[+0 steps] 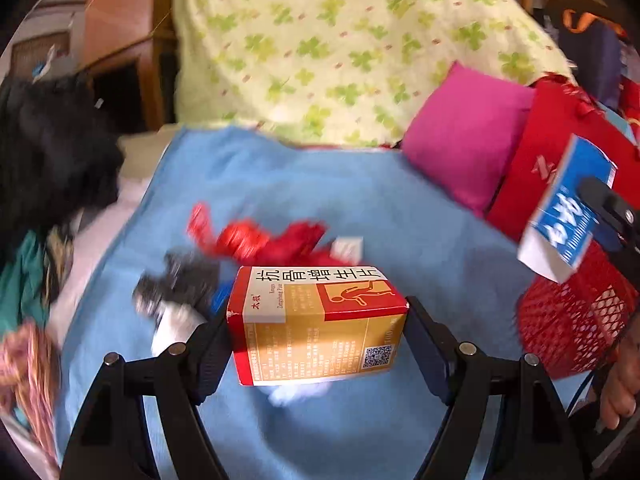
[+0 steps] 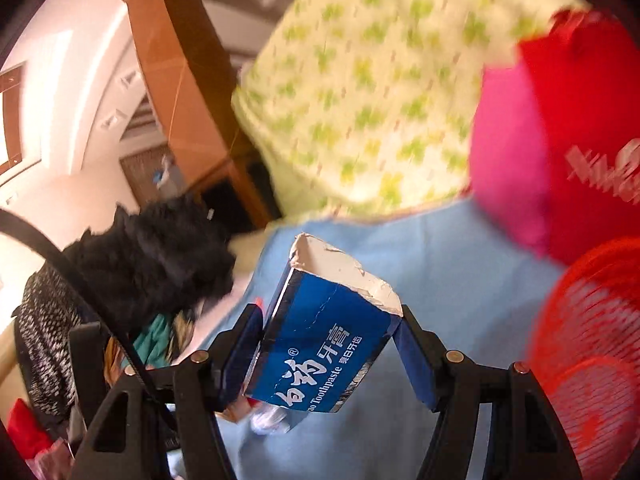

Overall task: Collect trash
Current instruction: 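Carry both boxes over the red mesh basket and open both tools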

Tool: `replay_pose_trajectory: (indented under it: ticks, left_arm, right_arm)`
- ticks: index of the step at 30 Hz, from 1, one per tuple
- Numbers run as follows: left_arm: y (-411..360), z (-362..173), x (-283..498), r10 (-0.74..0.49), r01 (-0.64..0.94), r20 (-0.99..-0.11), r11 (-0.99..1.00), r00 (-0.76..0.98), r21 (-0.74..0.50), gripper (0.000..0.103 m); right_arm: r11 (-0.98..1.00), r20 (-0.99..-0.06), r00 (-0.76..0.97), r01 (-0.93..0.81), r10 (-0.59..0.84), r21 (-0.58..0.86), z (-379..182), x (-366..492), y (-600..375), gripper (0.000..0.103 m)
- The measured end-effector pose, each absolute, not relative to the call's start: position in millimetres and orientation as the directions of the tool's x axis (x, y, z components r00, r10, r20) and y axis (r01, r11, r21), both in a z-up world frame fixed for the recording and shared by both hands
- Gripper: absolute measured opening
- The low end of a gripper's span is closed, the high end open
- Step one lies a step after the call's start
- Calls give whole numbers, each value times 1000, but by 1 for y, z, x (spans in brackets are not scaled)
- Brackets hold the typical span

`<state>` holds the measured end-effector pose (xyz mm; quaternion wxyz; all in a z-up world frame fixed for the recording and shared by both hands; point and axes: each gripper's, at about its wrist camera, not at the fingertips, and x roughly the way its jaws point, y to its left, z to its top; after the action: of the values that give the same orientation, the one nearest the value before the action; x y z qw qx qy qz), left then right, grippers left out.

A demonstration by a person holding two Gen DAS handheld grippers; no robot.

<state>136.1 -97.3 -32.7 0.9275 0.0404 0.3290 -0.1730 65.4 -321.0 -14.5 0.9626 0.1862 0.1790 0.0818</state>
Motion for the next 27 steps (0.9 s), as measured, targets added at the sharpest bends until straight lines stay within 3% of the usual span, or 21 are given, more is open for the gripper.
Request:
replay_pose_trajectory:
  ticks: [4, 8, 14, 18, 22, 27]
  left_arm:
    - [-146, -5, 135, -376, 448, -583, 894, 720, -23, 81]
    - [-215, 12, 121, -496, 585, -567, 811, 658, -30, 81]
    - [-301, 10, 91, -611, 724, -581, 688, 538, -52, 81]
    - [-339, -5, 86, -617, 767, -633, 639, 468, -55, 81]
    - [-341, -19, 88, -597, 766, -669, 639, 443, -63, 81]
    - [-309, -10, 93, -614, 734, -635, 671, 469, -107, 82]
  right_arm:
    - [914, -225, 968, -10, 111, 406, 1, 28, -366, 69]
    - [879, -203, 979, 98, -1, 467, 2, 2, -419, 70]
    - [771, -278, 950, 281, -140, 571, -19, -15, -491, 71]
    - [722, -321, 933, 334, -163, 606, -25, -15, -512, 72]
    - [697, -330, 928, 354, -176, 623, -25, -16, -524, 76]
    - [714, -316, 931, 348, -185, 608, -26, -20, -516, 76]
